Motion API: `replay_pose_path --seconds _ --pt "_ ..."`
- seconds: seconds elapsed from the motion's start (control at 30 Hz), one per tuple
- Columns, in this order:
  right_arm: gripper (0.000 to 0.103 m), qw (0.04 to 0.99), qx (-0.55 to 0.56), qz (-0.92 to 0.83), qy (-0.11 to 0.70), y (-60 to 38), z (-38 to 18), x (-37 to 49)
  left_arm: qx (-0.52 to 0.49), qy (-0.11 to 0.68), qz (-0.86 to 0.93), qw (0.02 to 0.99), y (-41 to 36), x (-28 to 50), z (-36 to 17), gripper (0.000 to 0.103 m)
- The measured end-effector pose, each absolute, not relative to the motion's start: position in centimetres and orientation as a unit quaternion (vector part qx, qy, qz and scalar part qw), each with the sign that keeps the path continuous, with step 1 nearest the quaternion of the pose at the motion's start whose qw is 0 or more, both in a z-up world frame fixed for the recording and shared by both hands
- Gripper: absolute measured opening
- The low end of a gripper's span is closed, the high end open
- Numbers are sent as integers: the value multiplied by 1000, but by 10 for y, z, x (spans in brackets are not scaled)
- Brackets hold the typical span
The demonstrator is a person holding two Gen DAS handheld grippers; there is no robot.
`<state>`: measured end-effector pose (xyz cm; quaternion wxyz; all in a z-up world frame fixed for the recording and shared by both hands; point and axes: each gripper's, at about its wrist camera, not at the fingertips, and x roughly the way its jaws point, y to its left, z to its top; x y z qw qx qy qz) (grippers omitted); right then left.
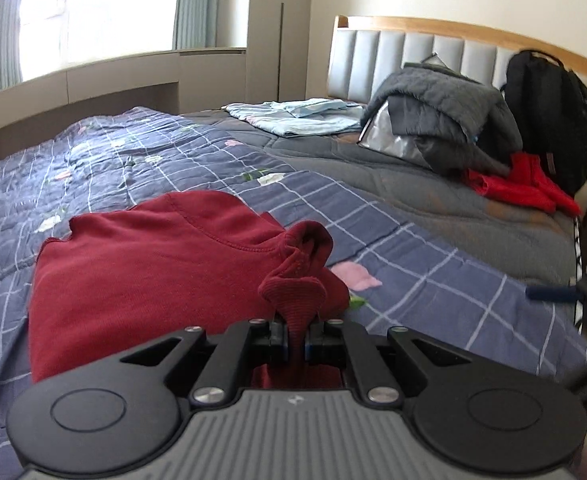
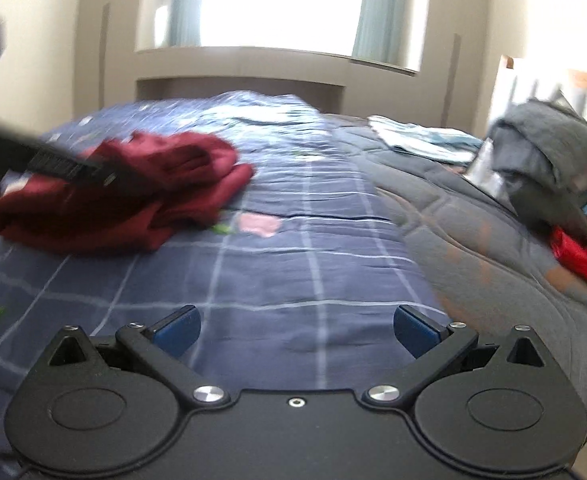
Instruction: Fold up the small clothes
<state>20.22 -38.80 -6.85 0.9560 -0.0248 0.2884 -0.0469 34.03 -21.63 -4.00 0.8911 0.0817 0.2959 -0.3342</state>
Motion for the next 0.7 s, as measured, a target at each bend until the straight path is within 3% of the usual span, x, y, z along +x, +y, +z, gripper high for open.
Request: replay_pose_path --seconds 0.23,0.7 --pt "103 954 38 -75 289 -404 -70 205 85 292 -332 893 -217 328 -42 6" --pt "103 951 35 -85 294 -402 -71 205 101 301 -329 889 -218 320 -55 6"
